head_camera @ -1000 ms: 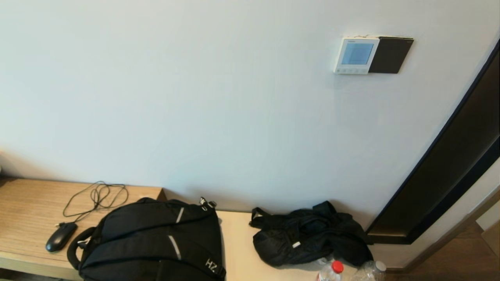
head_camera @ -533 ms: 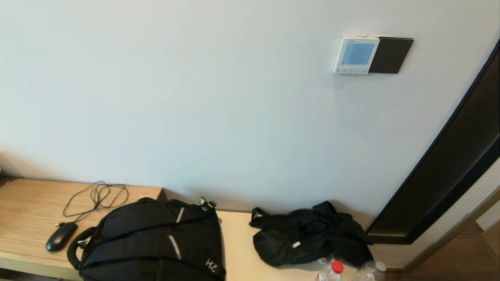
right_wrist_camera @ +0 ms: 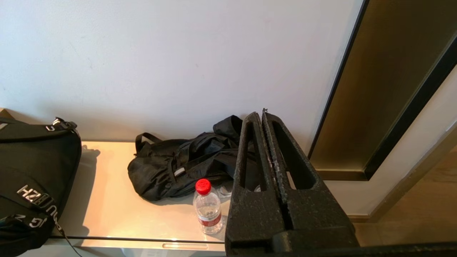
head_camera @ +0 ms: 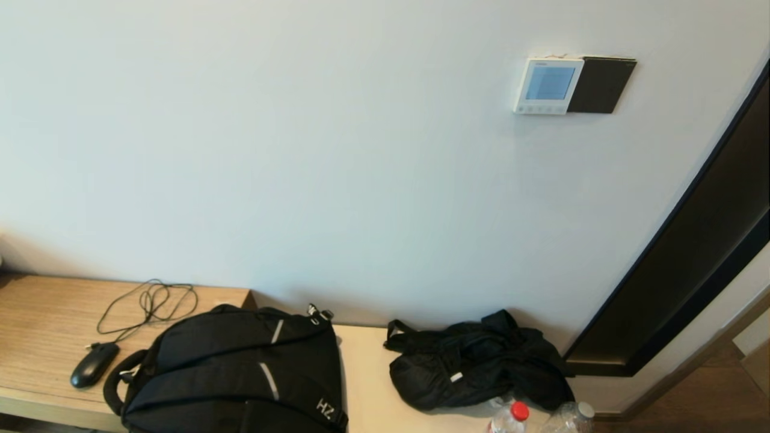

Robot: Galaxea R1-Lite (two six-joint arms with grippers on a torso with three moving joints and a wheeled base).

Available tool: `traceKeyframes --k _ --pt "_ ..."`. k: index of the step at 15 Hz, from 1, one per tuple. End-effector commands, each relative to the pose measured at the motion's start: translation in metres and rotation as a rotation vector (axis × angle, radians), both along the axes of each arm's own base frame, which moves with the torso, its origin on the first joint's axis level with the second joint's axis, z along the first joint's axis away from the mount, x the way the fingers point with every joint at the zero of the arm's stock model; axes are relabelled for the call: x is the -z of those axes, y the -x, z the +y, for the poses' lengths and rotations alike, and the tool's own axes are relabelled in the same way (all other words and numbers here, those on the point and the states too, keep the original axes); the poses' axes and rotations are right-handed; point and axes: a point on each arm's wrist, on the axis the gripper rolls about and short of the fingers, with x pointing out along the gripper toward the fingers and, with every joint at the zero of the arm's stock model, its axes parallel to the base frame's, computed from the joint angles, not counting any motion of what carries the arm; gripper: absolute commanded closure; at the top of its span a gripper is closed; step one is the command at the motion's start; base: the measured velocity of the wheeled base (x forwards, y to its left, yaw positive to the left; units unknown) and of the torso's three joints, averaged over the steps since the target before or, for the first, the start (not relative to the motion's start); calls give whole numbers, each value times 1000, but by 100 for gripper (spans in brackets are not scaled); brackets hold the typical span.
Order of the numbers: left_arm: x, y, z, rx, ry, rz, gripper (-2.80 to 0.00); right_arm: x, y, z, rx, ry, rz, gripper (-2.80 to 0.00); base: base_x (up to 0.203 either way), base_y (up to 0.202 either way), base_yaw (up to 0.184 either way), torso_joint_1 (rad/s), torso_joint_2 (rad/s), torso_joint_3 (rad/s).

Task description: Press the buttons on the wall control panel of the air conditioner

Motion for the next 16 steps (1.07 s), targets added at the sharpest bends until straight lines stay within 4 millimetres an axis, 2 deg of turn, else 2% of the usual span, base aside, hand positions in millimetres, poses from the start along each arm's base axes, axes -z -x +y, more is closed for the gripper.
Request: traceKeyframes --k 1,16 --pt "0 0 0 0 0 -1 0 0 1 0 -8 8 -6 0 0 0 0 0 0 0" --pt "0 0 0 0 0 -1 0 1 0 0 -16 25 -4 0 0 0 0 0 0 0"
